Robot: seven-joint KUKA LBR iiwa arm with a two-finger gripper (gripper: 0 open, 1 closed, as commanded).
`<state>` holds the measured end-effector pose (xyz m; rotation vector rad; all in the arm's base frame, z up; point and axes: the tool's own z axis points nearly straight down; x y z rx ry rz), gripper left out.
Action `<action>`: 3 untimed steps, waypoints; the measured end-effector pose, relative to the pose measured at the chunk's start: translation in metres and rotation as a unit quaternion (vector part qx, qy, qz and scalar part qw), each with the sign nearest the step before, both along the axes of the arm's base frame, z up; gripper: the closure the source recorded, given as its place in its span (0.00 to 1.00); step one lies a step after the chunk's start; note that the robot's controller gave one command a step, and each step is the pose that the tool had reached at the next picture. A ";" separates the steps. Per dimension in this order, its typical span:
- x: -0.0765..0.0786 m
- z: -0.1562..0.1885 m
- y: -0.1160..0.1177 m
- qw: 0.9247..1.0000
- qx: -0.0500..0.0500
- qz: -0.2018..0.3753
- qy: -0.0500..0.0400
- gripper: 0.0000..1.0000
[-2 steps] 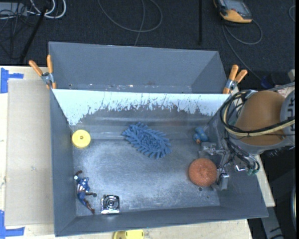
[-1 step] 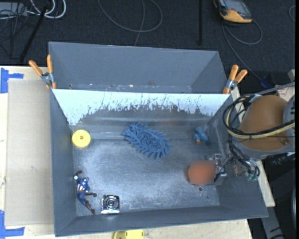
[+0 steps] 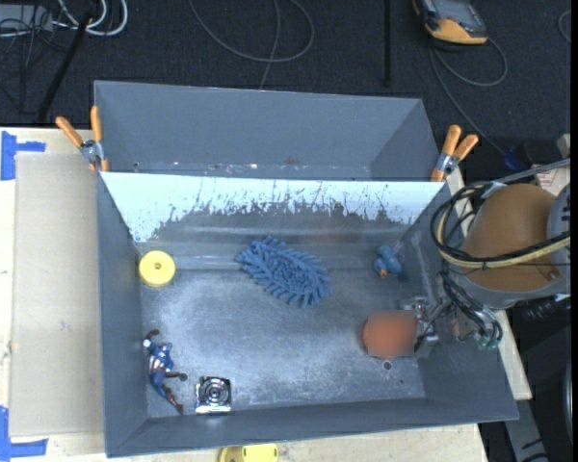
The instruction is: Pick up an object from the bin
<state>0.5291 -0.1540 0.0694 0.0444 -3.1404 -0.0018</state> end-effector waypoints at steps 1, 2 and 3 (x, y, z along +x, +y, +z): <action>-0.001 0.003 0.000 1.000 0.000 0.000 0.002 1.00; -0.003 0.023 0.001 1.000 0.001 0.000 0.005 1.00; -0.001 0.047 0.001 1.000 0.000 0.000 0.001 1.00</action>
Offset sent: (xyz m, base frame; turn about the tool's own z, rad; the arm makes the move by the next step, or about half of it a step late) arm 0.0000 0.0001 0.0074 0.0000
